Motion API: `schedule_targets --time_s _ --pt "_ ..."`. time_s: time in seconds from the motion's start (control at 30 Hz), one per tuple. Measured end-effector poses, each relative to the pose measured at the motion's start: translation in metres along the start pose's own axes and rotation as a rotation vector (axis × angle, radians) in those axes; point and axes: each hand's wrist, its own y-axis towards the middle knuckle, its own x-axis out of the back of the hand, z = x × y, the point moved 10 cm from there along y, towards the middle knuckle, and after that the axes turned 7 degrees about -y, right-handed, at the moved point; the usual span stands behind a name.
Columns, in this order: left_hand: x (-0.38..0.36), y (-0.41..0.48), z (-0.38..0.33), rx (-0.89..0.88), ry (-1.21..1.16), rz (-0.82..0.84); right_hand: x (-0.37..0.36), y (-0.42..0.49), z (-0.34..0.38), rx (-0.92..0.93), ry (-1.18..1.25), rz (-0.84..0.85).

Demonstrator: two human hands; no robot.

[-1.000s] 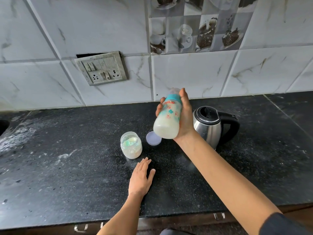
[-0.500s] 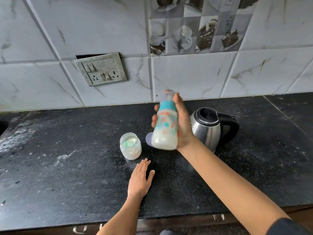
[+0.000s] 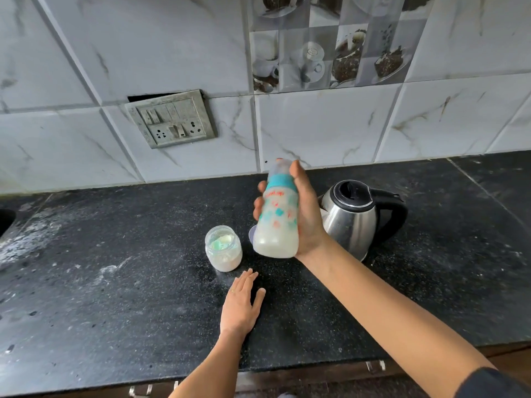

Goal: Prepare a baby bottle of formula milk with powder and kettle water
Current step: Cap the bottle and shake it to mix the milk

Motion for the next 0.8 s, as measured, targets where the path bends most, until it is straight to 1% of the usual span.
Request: schedule_targets --time_s 0.03,0.1,0.17,0.23,0.3,0.37,0.43,0.57,0.7,0.8 --pt "0.000 0.000 0.001 0.001 -0.002 0.003 0.002 0.000 -0.001 -0.001 -0.024 -0.010" --pt "0.000 0.000 0.000 0.000 -0.006 0.004 0.008 0.004 0.005 0.020 0.024 -0.040" --pt "0.001 -0.001 -0.001 -0.008 -0.010 -0.007 0.006 0.001 0.003 -0.006 0.042 -0.028" --pt "0.002 0.000 -0.002 -0.014 -0.008 -0.010 -0.003 -0.003 -0.009 -0.056 -0.053 0.032" --pt "0.001 0.000 -0.001 -0.011 -0.008 -0.008 -0.010 -0.005 -0.007 -0.023 -0.106 0.055" --pt "0.001 -0.001 0.001 -0.002 -0.008 -0.001 -0.010 0.001 0.011 0.056 -0.019 0.045" --pt "-0.001 -0.002 0.001 0.004 -0.012 0.002 -0.010 0.000 0.021 0.071 0.042 0.034" --pt "0.001 0.000 0.000 -0.013 0.003 -0.008 -0.014 -0.008 -0.006 -0.025 -0.088 0.085" --pt "-0.001 -0.001 -0.002 -0.008 -0.005 0.003 -0.005 -0.003 0.004 0.013 0.044 0.022" --pt "0.002 -0.001 -0.002 -0.014 0.004 -0.015 -0.009 -0.009 -0.016 -0.071 -0.061 0.078"
